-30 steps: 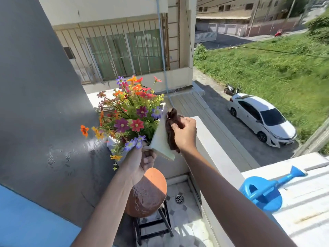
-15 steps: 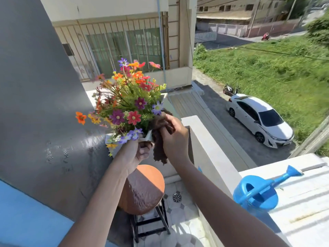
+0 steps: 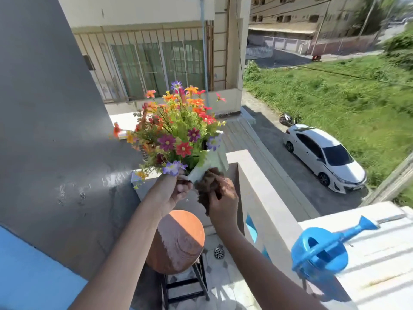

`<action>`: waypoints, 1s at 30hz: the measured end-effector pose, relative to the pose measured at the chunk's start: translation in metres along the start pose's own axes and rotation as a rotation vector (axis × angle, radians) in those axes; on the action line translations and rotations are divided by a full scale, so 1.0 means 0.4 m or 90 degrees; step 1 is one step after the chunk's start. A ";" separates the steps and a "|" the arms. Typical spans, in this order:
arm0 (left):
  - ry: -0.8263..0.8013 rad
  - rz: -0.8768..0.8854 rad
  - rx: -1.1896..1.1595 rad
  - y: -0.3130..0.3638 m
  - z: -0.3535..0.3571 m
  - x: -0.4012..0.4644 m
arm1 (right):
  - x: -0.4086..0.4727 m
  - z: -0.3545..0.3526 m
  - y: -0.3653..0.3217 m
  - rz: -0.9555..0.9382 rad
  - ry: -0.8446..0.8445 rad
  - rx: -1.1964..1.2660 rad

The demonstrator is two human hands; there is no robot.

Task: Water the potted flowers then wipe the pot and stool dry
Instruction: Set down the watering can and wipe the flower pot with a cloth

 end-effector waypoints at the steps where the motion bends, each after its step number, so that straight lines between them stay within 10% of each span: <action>1: 0.000 0.005 0.014 0.000 0.001 -0.001 | -0.012 0.002 0.016 0.022 -0.002 0.010; 12: 0.087 0.035 0.147 0.044 -0.048 0.011 | 0.226 -0.114 0.059 0.232 0.144 0.115; 17: 0.177 0.066 0.273 0.085 -0.112 0.029 | 0.220 -0.053 0.087 0.292 -0.170 0.168; 30: 0.219 0.077 0.326 0.093 -0.160 0.020 | 0.186 -0.013 0.072 0.407 -0.308 0.212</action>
Point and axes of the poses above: each hand's wrist, its own x-axis towards the middle knuckle, its own z-axis out of the palm, y = z × x, the point moved 10 cm from there along x, towards the middle knuckle, and after that the axes turned 11 degrees about -z, right-handed, at the moved point
